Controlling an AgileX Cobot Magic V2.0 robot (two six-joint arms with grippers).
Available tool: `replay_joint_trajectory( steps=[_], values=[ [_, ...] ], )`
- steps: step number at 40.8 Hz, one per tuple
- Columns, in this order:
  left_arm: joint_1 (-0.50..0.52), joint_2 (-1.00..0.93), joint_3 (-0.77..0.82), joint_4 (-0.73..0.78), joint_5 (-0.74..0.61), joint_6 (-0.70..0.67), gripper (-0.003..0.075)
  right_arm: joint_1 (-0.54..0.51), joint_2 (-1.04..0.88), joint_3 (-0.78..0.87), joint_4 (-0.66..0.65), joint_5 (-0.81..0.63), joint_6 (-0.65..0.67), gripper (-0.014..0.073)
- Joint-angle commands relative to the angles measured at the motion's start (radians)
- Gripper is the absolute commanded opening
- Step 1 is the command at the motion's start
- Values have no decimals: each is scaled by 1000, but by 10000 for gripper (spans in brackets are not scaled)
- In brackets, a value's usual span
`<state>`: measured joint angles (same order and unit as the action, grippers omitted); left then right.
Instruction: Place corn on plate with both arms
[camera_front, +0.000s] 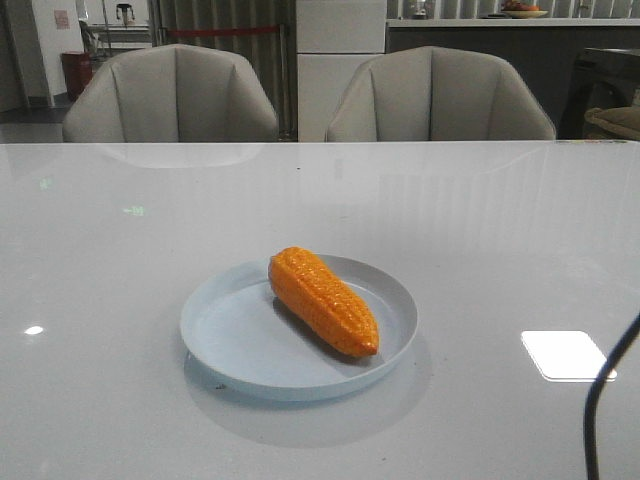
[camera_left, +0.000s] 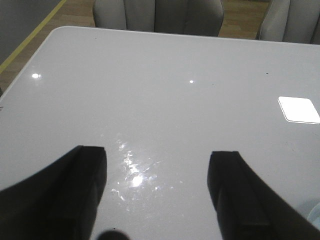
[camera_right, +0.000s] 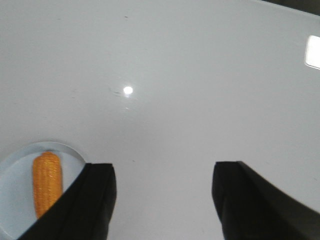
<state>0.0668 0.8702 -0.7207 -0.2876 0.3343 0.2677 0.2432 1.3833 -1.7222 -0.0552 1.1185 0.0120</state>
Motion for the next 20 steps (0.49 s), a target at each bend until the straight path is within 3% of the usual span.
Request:
replay_joint_trajectory(
  steps=[1,10,20],
  values=[
    [-25,-10,-28,-18,-75,-4,453,-62,-124,125,-18,-102,2,523],
    [-87,-10,-28,47,-75,-3,433,-119,-372,527,-18,-292,18,523],
    [-87,-10,-28,47,-73,-3,433,-192,-606,852,-34,-320,74,523]
  ],
)
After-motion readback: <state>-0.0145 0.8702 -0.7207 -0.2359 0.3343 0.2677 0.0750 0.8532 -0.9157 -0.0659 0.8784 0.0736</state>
